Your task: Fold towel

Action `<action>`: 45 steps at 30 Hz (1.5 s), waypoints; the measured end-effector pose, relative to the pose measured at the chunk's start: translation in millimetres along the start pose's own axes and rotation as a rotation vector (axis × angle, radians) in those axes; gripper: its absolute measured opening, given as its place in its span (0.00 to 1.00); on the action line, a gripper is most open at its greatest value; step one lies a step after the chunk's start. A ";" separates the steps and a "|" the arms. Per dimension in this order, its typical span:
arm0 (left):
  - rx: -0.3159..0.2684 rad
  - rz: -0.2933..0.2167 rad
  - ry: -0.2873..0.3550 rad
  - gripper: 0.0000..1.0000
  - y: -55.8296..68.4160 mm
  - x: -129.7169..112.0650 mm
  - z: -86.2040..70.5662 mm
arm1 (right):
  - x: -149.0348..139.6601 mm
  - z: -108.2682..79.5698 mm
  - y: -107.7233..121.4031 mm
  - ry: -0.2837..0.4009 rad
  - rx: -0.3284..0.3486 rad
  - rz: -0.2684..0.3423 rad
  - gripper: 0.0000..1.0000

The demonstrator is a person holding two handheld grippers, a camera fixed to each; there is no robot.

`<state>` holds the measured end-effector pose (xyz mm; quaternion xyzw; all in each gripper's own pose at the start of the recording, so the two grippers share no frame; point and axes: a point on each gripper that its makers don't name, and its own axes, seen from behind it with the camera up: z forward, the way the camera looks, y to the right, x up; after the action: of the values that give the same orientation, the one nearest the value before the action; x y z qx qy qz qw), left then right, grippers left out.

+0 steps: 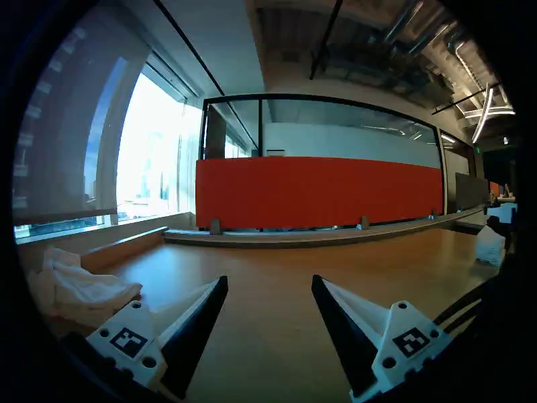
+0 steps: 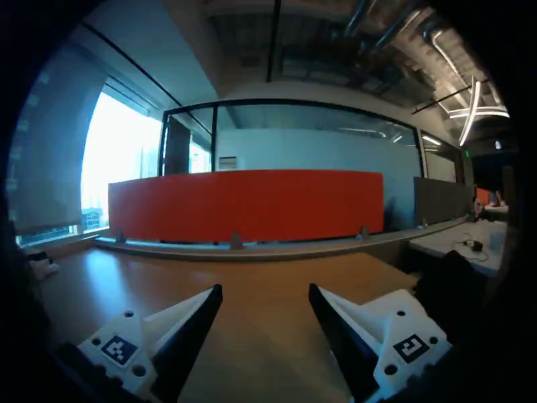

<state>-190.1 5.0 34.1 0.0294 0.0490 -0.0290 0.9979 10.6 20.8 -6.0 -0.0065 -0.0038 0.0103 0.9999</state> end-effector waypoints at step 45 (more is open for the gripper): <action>0.000 0.000 0.001 0.93 0.6 -1.7 0.9 | -32.4 11.7 -8.6 -0.002 0.025 0.016 1.00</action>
<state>-191.7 5.6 35.3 0.0296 0.0494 -0.0289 0.9979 -21.7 11.7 5.5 0.0062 -0.0046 0.0184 0.9998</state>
